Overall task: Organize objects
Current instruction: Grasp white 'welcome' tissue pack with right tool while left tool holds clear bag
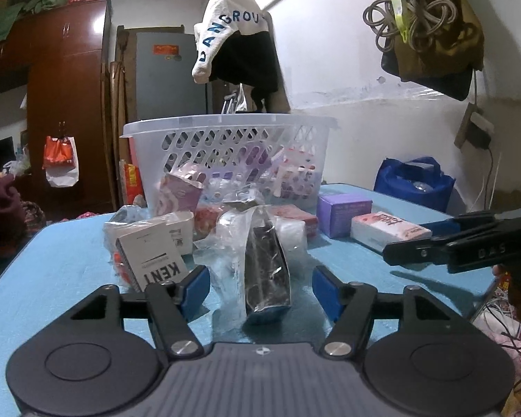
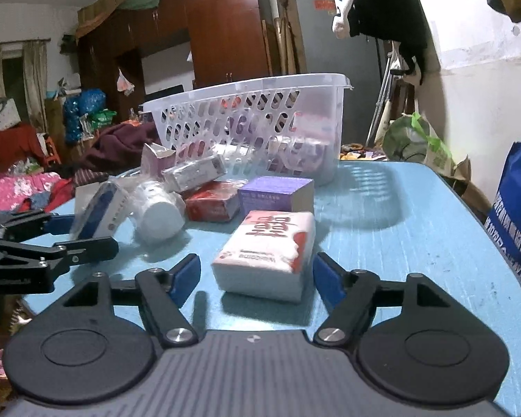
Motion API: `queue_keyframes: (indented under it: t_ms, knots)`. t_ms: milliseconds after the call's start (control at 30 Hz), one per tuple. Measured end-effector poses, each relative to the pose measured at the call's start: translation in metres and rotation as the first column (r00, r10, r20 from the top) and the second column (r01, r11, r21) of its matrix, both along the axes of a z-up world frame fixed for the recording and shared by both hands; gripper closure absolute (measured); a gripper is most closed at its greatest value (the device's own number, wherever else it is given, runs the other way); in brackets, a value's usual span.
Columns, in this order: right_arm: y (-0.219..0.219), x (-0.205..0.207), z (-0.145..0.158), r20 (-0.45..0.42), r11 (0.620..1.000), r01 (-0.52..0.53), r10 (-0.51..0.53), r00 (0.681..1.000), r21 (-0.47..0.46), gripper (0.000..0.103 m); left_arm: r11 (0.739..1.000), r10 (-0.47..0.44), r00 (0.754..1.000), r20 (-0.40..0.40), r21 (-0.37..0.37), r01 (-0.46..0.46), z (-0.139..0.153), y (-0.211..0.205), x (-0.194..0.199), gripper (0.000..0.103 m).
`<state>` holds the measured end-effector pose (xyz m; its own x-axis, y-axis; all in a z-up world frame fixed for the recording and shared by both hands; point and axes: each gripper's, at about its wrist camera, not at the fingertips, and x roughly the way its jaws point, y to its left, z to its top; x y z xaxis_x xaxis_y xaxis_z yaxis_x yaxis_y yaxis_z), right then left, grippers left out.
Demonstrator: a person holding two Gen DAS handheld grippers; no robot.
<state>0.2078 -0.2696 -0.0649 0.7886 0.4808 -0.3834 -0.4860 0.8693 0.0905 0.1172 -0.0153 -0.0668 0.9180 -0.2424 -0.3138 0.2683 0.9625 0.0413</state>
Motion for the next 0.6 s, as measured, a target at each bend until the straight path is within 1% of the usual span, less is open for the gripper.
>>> queue_keyframes:
  t_ms: [33,67,100,200,267,367,500,600]
  knots:
    - [0.001,-0.001,0.0,0.006,1.0,0.002,-0.002,1.0,-0.009,0.037,1.0,0.003,1.0,-0.004,-0.003,-0.003,0.0,0.0,0.0,0.055]
    - [0.001,-0.002,0.0,0.012,1.0,0.009,-0.009,1.0,-0.014,0.041,1.0,0.003,1.0,-0.012,-0.01,-0.003,0.0,0.001,0.001,0.067]
    - [0.0,-0.002,0.001,0.011,1.0,0.009,-0.009,1.0,-0.009,0.042,1.0,-0.001,1.0,-0.015,-0.024,0.001,0.0,0.003,0.001,0.07]
    - [-0.005,-0.005,0.002,0.018,1.0,0.015,-0.015,1.0,0.004,0.042,0.999,0.02,1.0,0.009,-0.031,-0.019,0.001,0.006,-0.003,0.071]
    - [-0.007,-0.008,0.004,0.026,1.0,0.02,-0.02,0.999,0.011,0.042,0.999,0.015,0.999,0.039,-0.052,-0.013,0.004,0.008,-0.008,0.071]
    - [-0.011,-0.013,0.009,0.046,0.999,0.017,-0.018,0.999,0.027,0.042,0.998,0.015,0.996,0.093,-0.057,-0.009,0.009,0.011,-0.018,0.071]
    - [-0.012,-0.018,0.016,0.067,0.999,0.013,-0.015,0.998,0.036,0.042,0.998,0.011,0.993,0.115,-0.069,-0.003,0.013,0.014,-0.021,0.071]
    - [-0.011,-0.02,0.019,0.075,0.999,0.013,-0.016,0.997,0.036,0.043,0.997,0.008,0.994,0.113,-0.079,0.001,0.015,0.017,-0.02,0.071]
